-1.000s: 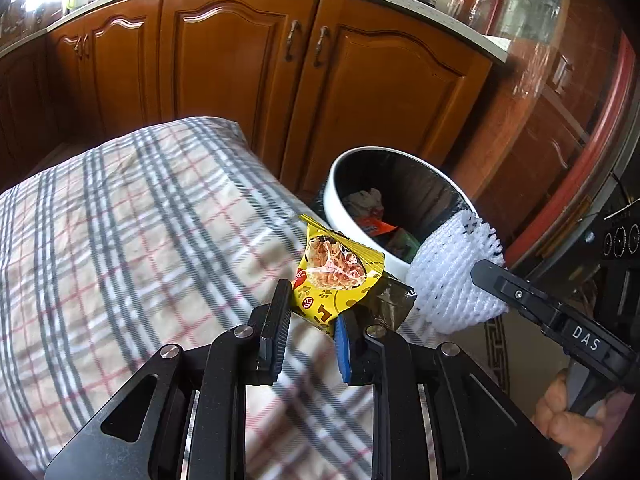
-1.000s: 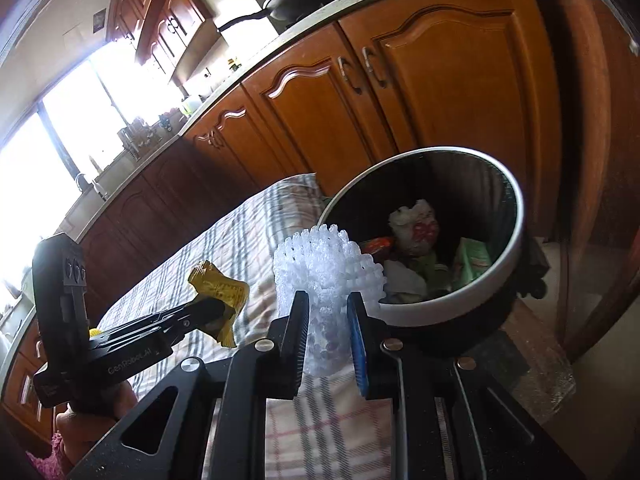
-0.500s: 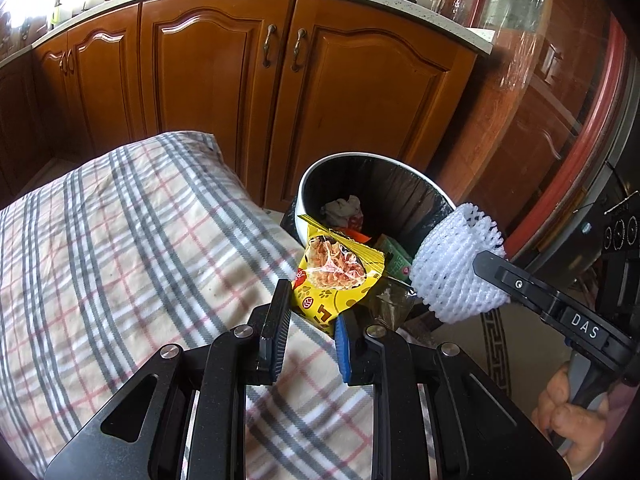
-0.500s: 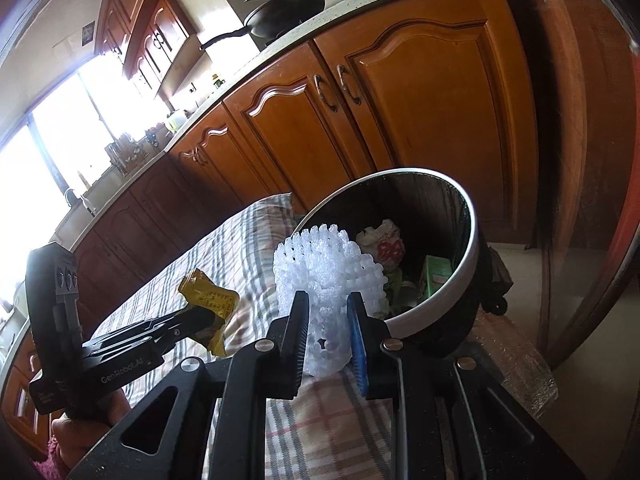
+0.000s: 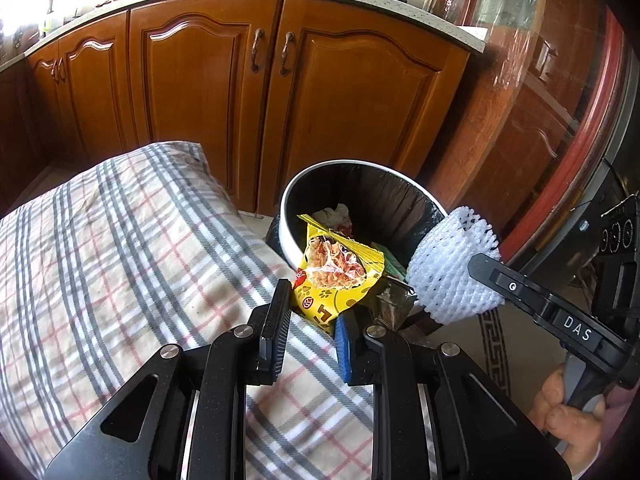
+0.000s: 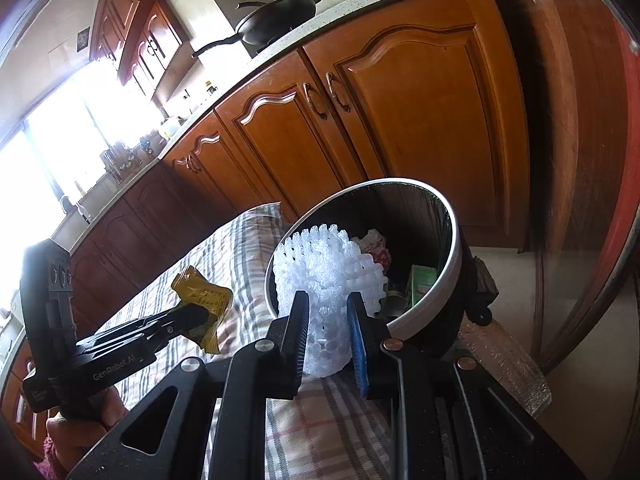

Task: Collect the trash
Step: 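Carry both items over the bin and open both tools to drop them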

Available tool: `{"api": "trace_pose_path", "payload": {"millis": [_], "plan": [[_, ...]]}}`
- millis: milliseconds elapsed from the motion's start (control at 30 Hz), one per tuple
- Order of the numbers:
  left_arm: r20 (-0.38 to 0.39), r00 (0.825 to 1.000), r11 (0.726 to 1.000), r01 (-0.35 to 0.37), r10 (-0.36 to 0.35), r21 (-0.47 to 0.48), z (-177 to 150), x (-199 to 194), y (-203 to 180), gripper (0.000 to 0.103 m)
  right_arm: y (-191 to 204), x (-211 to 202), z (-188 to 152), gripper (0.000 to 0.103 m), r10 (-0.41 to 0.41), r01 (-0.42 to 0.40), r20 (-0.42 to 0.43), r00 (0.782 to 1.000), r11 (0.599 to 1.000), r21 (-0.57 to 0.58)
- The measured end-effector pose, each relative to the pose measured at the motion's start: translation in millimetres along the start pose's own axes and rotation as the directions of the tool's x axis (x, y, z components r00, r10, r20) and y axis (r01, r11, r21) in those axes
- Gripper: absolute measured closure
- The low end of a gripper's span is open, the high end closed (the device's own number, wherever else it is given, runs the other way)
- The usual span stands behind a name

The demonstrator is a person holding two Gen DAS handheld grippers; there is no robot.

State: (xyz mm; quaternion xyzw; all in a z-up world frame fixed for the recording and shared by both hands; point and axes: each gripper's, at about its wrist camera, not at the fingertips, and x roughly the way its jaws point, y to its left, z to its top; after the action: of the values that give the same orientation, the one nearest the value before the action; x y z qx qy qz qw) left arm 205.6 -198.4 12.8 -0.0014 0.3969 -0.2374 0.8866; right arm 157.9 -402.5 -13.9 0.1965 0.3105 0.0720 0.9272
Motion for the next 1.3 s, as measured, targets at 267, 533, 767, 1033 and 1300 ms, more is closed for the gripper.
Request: {"api": "trace_pose_path", "payload": {"millis": [267, 533, 767, 1033, 1300], "plan": [[0.001, 1.0, 1.0, 0.0, 0.0, 0.013, 8, 7, -11, 0.085, -1, -2, 1, 0.083, -0.011, 0.011, 0.01, 1.0, 1.0, 0.001], [0.002, 1.0, 1.0, -0.002, 0.002, 0.03, 20, 18, -22, 0.085, -3, 1, 11, 0.083, -0.025, 0.025, 0.018, 1.0, 1.0, -0.006], [-0.005, 1.0, 0.999, -0.011, 0.011, 0.034, 30, 27, -29, 0.085, -7, 5, 21, 0.083, -0.038, 0.038, 0.023, 0.999, 0.999, -0.019], [-0.016, 1.0, 0.999, -0.022, 0.022, 0.043, 41, 41, -34, 0.085, -11, 11, 30, 0.083, -0.05, 0.051, 0.023, 0.998, 0.998, -0.027], [-0.039, 0.998, 0.998, -0.039, 0.042, 0.056, 48, 59, -38, 0.085, -17, 19, 36, 0.083, -0.063, 0.063, 0.01, 0.998, 0.998, -0.03]]}}
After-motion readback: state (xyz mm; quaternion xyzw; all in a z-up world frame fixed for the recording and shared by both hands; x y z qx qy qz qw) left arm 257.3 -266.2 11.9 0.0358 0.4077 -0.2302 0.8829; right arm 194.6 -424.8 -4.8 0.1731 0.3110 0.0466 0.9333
